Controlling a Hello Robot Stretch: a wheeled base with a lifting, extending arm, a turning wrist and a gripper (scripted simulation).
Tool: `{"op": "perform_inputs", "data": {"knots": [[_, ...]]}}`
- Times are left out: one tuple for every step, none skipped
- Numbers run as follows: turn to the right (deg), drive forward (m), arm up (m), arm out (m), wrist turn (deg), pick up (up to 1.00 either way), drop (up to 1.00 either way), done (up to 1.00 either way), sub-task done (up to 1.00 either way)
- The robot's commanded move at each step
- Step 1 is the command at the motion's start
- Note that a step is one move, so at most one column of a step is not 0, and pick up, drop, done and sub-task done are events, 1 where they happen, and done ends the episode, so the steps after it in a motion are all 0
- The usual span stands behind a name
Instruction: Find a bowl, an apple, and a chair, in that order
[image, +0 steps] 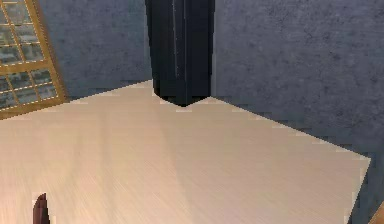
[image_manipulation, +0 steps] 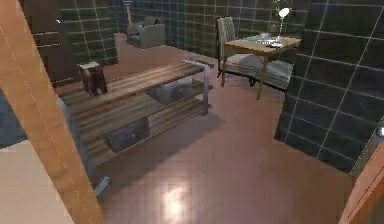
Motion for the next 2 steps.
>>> {"op": "perform_inputs", "data": {"knots": [[0.0, 0.8, 0.0, 0.0, 0.0, 0.0, 0.0, 0.0, 0.0], [-45.0, 0.0, 0.0, 0.0, 0.0, 0.0, 0.0, 0.0, 0.0]]}}
